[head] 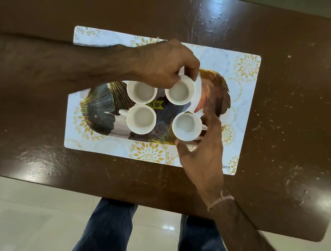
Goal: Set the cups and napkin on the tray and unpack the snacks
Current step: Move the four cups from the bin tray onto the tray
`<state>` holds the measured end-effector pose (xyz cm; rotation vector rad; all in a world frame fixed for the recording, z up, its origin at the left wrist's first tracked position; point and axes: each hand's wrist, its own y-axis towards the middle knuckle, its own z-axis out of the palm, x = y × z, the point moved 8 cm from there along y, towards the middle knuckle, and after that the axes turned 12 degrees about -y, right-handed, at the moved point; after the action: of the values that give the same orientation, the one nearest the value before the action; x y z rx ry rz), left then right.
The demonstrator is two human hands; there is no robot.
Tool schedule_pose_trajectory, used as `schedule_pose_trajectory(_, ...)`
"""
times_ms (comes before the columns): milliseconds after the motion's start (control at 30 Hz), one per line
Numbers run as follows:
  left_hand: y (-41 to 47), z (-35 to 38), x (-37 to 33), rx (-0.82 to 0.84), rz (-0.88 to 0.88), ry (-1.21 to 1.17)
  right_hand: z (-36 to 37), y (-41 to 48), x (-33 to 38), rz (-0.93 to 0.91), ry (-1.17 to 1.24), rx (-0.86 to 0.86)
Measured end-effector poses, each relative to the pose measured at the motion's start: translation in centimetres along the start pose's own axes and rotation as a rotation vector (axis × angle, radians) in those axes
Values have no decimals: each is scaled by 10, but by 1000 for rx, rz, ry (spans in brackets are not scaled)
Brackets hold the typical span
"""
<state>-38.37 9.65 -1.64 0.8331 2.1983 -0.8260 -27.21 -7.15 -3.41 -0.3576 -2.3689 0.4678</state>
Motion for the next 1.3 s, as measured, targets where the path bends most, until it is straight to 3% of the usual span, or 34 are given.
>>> schedule_pose_trajectory(267, 9, 21, -24, 194, 45, 26, 11, -5, 7, -35, -4, 33)
schedule_pose_trajectory(400, -12, -17, -20, -77, 45, -75, 15, -4, 10, -58, 36, 109)
schedule_pose_trajectory(467, -36, -37, -9, -253, -19, -134, 13, -4, 10, -40, 72, 147)
schedule_pose_trajectory(533, -67, -41, 3, -350, -119, -167, 1, -4, 16, -77, -2, 81)
schedule_pose_trajectory(667, -122, -18, 9, -369, -252, -122, -33, 3, 43, -331, -317, -172)
schedule_pose_trajectory(833, -144, 21, 10, -333, -337, 93, -20, 33, 74, -564, -457, 15)
schedule_pose_trajectory(1000, -141, 31, 13, -440, -303, 54, 1, 52, 82, -573, -705, 73)
schedule_pose_trajectory(1300, -138, 36, 18, -499, -276, -2, 9, 50, 79, -560, -615, 23)
